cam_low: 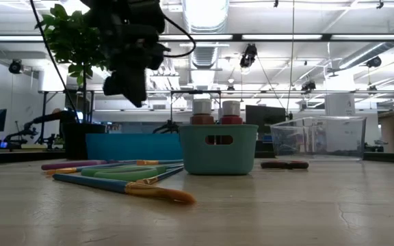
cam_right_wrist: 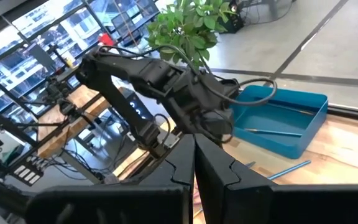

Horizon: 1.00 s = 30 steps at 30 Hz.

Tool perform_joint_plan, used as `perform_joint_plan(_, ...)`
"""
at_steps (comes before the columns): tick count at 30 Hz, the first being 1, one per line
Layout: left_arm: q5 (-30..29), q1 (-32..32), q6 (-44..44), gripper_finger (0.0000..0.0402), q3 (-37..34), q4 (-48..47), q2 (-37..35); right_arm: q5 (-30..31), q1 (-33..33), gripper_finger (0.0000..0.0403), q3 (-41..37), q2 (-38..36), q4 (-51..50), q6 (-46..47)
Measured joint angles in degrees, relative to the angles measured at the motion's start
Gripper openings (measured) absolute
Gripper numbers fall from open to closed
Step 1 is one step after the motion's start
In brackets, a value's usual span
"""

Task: Pick & Place Paint Supplies
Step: Put the top big blue paint brush into the blue bin

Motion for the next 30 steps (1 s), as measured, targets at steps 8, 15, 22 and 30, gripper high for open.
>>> perform_joint_plan(8,-2.3,-0.2,-3.3,0.0113,-0.1,1.2,6.5,0.0,0.0,0.0009,0.0,-0.1,-0.2,0.0)
perform_joint_plan(15,-5.4,-0.2,-5.3,0.0113,-0.1,1.8,10.7,0.1,0.0,0.0009,0.0,-0.1,-0.5,0.2)
perform_joint_plan(22,-6.5,0.0,-6.1,0.0113,-0.1,4.1,14.2,0.2,0.0,0.0009,0.0,-0.1,-0.6,0.0)
perform_joint_plan(30,-11.4,0.0,-7.5,0.0113,-0.1,7.0,15.8,0.2,0.0,0.0009,0.0,-0.1,-0.7,0.1)
